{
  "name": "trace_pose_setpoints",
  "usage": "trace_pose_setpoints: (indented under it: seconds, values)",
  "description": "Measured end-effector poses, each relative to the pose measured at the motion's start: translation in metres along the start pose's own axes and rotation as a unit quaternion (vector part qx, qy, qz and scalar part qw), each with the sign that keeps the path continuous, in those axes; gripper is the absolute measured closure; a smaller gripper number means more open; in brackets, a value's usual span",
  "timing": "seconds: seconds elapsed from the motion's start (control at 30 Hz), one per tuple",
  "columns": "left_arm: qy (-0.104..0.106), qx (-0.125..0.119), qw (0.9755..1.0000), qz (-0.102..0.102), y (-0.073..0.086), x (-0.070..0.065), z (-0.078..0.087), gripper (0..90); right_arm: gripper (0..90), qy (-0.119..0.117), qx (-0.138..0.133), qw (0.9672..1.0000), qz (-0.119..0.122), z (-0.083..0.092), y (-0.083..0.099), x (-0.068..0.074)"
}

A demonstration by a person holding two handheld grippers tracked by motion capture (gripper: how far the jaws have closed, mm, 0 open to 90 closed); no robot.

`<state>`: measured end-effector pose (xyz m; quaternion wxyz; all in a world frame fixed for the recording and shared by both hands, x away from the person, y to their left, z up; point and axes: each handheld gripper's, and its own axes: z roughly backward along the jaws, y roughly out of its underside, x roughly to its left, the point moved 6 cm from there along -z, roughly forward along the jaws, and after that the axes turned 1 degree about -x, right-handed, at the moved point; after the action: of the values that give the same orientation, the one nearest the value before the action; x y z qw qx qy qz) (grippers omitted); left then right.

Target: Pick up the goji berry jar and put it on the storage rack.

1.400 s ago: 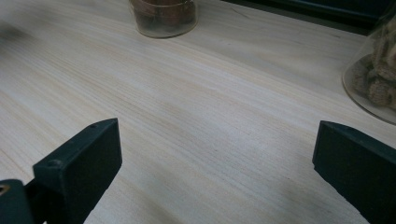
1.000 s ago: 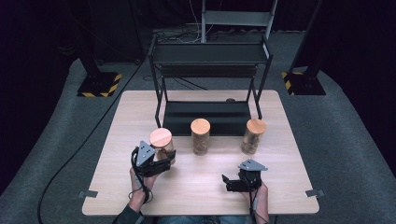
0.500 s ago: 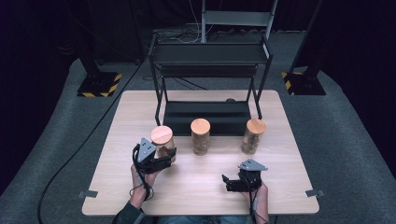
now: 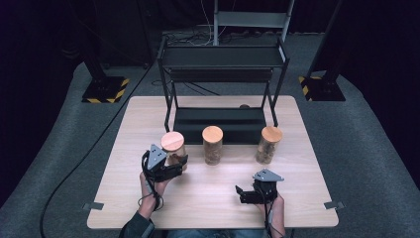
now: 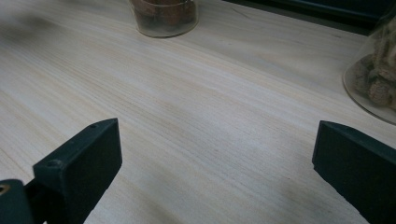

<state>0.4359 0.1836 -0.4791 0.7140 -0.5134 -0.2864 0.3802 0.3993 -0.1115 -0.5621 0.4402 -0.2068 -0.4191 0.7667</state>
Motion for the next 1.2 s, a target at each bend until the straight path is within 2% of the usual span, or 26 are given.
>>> trace_pose_setpoints:
  seconds: [0.33, 1.2]
  values:
    - [0.003, 0.003, 1.0000, 0.004, -0.002, 0.002, -0.006, 25.0, 0.5, -0.001, 0.000, 1.0000, -0.001, 0.000, 0.000, 0.000]
    - [-0.006, 0.006, 0.9999, 0.006, -0.011, 0.016, -0.021, 25.0, 0.6, -0.002, -0.001, 1.0000, -0.004, 0.000, 0.000, -0.001]
